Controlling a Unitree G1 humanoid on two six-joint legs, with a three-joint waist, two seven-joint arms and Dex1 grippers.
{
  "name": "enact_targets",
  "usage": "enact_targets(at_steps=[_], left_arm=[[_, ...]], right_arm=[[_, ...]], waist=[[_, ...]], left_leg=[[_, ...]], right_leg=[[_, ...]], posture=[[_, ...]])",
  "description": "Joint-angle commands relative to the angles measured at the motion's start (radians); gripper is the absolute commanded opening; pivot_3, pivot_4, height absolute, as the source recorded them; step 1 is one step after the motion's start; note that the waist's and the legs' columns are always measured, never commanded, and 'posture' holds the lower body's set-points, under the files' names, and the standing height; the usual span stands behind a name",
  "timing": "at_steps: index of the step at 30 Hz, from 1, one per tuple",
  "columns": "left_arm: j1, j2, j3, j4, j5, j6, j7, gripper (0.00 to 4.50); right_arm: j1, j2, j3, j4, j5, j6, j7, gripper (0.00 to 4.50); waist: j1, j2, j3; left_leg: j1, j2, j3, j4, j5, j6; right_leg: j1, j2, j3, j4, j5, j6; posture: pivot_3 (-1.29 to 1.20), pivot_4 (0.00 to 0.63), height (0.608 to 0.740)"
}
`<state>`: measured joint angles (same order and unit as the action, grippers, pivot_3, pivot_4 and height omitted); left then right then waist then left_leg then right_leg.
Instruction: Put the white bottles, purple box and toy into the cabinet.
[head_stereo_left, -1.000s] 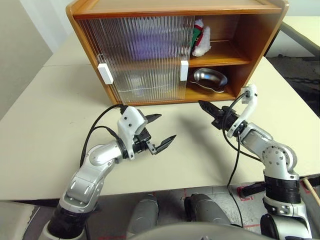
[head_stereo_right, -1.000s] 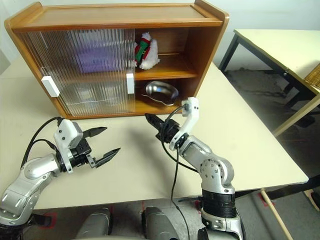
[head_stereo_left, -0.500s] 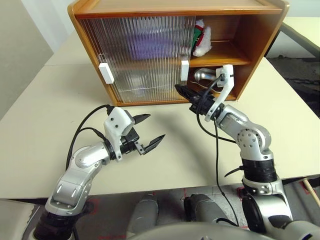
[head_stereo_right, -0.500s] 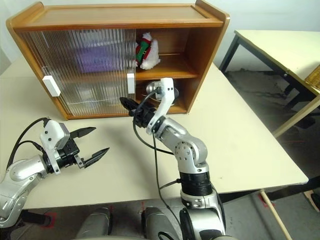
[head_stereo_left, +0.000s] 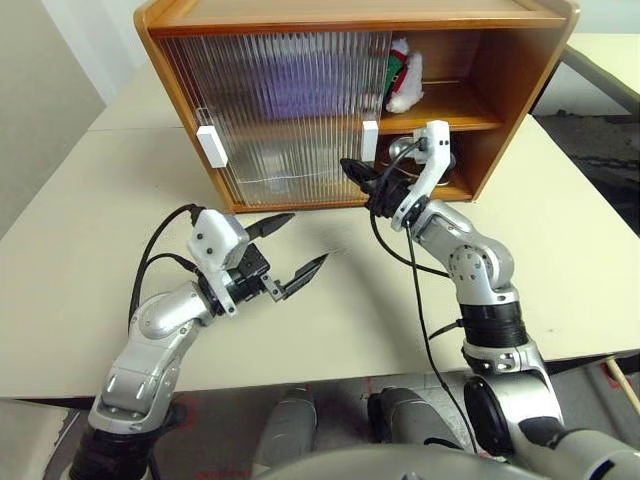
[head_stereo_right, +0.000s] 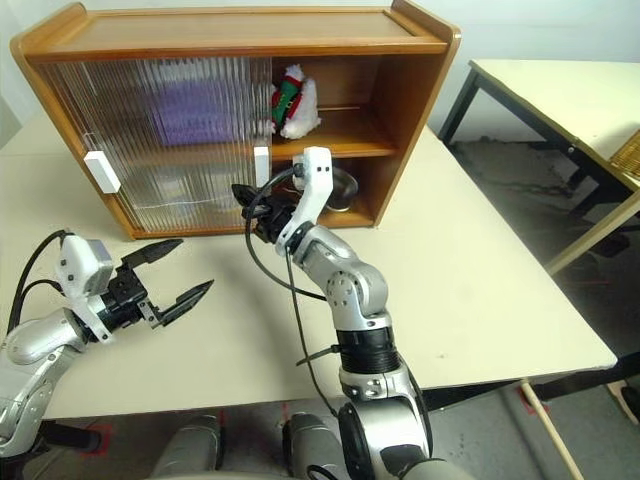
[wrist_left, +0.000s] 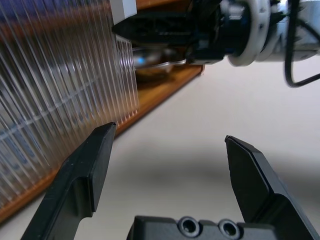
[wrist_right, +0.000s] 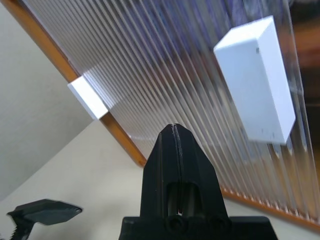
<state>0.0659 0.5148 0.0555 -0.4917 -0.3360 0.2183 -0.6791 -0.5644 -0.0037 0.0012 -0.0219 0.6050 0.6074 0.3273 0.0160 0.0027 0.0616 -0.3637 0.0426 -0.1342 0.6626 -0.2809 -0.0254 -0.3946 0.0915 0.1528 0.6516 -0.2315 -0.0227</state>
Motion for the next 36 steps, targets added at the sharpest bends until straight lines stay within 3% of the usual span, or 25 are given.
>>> enact_targets(at_steps=[1, 16, 36], left_arm=[[0.015, 0.004, 0.002, 0.000, 0.001, -0.019, -0.003, 4.50], [0.009, 0.001, -0.018, 0.009, 0.006, -0.020, 0.000, 4.50], [0.000, -0.003, -0.017, 0.018, -0.006, -0.027, -0.005, 4.50]], right_arm=[[-0.022, 0.008, -0.010, 0.030, -0.021, -0.031, 0.004, 0.04], [-0.072, 0.040, -0.044, 0.118, -0.090, -0.123, -0.046, 0.04], [-0.057, 0.057, -0.046, 0.085, -0.107, -0.132, -0.079, 0.04]], waist=[[0.000, 0.000, 0.000], [0.001, -0.001, 0.000], [0.001, -0.001, -0.001]], left_leg=[[0.000, 0.000, 0.000, 0.000, 0.000, 0.000], [0.000, 0.001, -0.001, 0.000, 0.000, 0.000], [0.000, 0.001, 0.000, 0.001, 0.000, 0.000]], right_leg=[[0.000, 0.000, 0.000, 0.000, 0.000, 0.000], [0.000, 0.000, 0.000, 0.000, 0.003, 0.004], [0.000, 0.000, 0.000, 0.000, 0.004, 0.002]], posture=[[0.08, 0.060, 0.740], [0.08, 0.057, 0.740], [0.07, 0.052, 0.740]])
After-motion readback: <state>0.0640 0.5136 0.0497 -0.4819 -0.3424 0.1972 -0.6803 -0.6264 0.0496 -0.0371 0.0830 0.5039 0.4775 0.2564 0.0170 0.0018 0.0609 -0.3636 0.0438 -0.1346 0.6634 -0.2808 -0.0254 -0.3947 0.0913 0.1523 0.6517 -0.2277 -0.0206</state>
